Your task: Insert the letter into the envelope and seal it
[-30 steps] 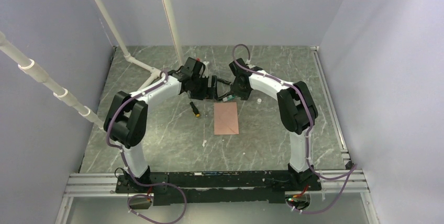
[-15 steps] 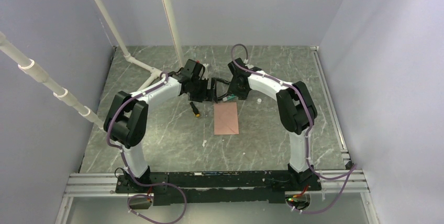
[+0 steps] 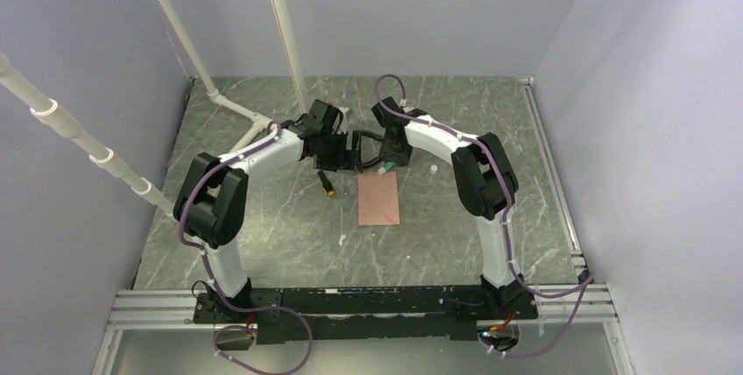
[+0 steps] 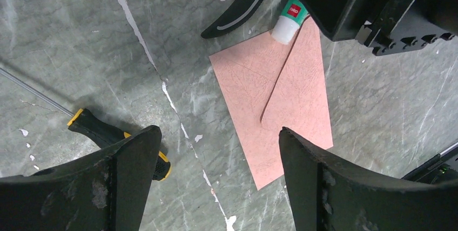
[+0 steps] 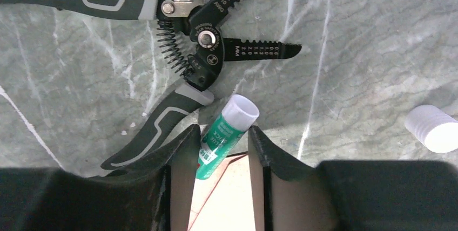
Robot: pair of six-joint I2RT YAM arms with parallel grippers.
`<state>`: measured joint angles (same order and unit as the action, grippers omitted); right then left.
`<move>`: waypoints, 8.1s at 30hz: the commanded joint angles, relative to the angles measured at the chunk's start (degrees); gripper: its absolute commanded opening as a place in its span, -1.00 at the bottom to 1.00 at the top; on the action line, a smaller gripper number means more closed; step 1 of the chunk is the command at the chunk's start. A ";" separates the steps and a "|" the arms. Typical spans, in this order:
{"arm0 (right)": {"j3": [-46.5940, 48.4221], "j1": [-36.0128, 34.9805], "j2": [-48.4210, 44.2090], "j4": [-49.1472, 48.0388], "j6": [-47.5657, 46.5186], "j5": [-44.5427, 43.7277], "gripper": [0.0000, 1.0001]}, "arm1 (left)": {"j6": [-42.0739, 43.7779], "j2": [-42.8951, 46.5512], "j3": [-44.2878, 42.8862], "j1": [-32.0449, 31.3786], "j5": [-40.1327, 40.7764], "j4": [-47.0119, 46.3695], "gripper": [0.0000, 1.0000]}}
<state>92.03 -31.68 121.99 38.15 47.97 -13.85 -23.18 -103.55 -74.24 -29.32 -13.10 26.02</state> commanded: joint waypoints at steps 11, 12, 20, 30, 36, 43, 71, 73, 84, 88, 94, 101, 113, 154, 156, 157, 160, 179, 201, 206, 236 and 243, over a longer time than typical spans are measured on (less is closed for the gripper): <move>-0.36 -0.48 -0.86 0.26 -7.39 -3.89 -0.46 | -0.68 2.21 -0.23 0.15 1.26 -0.01 0.69; -0.64 -0.48 -1.30 -0.52 -7.85 -3.66 -0.53 | -0.81 2.21 -0.34 0.21 1.44 0.10 0.69; -14.27 -0.42 -15.14 -16.51 -18.43 2.29 -0.70 | -3.85 4.32 0.35 0.65 -1.78 -1.48 0.71; -30.45 -0.46 -30.27 -31.91 -32.13 20.27 -0.65 | -9.13 5.23 -2.68 2.26 -13.49 -3.48 0.86; -37.97 -0.99 -38.66 -40.79 -37.23 27.83 -0.62 | -13.36 4.18 -4.54 3.22 -22.20 -6.00 0.86; -39.25 -2.38 -42.30 -44.92 -41.01 31.07 -0.63 | -15.60 -0.26 -9.50 3.22 -32.15 -1.41 0.65; -38.56 -3.96 -43.34 -43.47 -38.49 30.54 0.19 | -13.68 2.70 -4.99 3.22 -33.59 -2.04 -0.95; -38.83 -3.91 -44.48 -42.42 -37.74 31.32 0.25 | -13.43 4.32 -3.42 3.23 -32.77 -3.61 -0.95; -37.72 -3.82 -44.74 -35.97 -37.69 42.77 0.22 | -13.26 12.99 5.48 3.22 -31.35 -14.50 -0.95; -37.18 -3.85 -45.06 -33.15 -39.00 43.32 0.19 | -11.55 14.61 6.10 3.22 -31.22 -14.92 -0.95; -36.60 -3.83 -45.25 -30.52 -40.50 42.83 0.03 | -8.83 15.53 5.21 3.22 -31.02 -12.73 -0.95; -36.97 -3.81 -44.97 -33.08 -39.79 41.11 -0.23 | -9.88 15.58 5.57 3.22 -32.90 -14.40 -0.95; -37.97 -3.83 -44.76 -41.01 -35.36 38.97 -0.77 | -12.18 16.81 6.82 3.22 -35.69 -19.35 -0.71; -40.43 -3.83 -48.00 -59.62 -14.39 40.45 -0.79 | -21.81 28.08 19.87 3.22 -23.72 -43.67 -0.16; -40.62 -3.83 -48.47 -60.17 -13.67 39.07 -0.79 | -21.84 28.47 20.54 3.22 -23.56 -44.02 -0.18; -40.69 -3.83 -48.67 -60.77 -13.37 39.06 -0.79 | -21.87 28.62 20.76 3.22 -23.56 -44.30 -0.20; -40.19 -3.83 -48.40 -61.18 -12.84 39.74 -0.78 | -22.37 28.60 21.14 3.22 -23.91 -45.40 -0.27; -28.98 -0.09 -56.94 -34.33 -27.70 47.77 0.29 | 3.30 28.58 7.15 3.74 -44.43 -23.73 -0.95; -16.30 -0.19 -47.02 -46.11 -12.80 64.83 -0.32 | 13.35 28.39 -2.74 3.74 -57.43 -13.91 -0.95; -15.45 -0.74 -46.28 -43.05 -15.26 64.47 -0.42 | 15.16 28.11 -3.86 3.69 -55.81 -12.07 -0.95; -13.55 -1.56 -44.70 -31.66 -17.43 50.32 -1.00 | 20.47 27.97 -5.11 3.74 -43.40 -5.03 -0.95; -11.67 -4.70 -42.87 -21.56 -8.82 26.18 -1.00 | 30.22 27.97 -4.14 3.74 -28.62 1.91 -0.95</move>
<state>77.10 -35.73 78.00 9.61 32.67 28.77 -1.37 -76.66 -77.12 -25.69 -51.20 23.68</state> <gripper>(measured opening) 0.255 0.240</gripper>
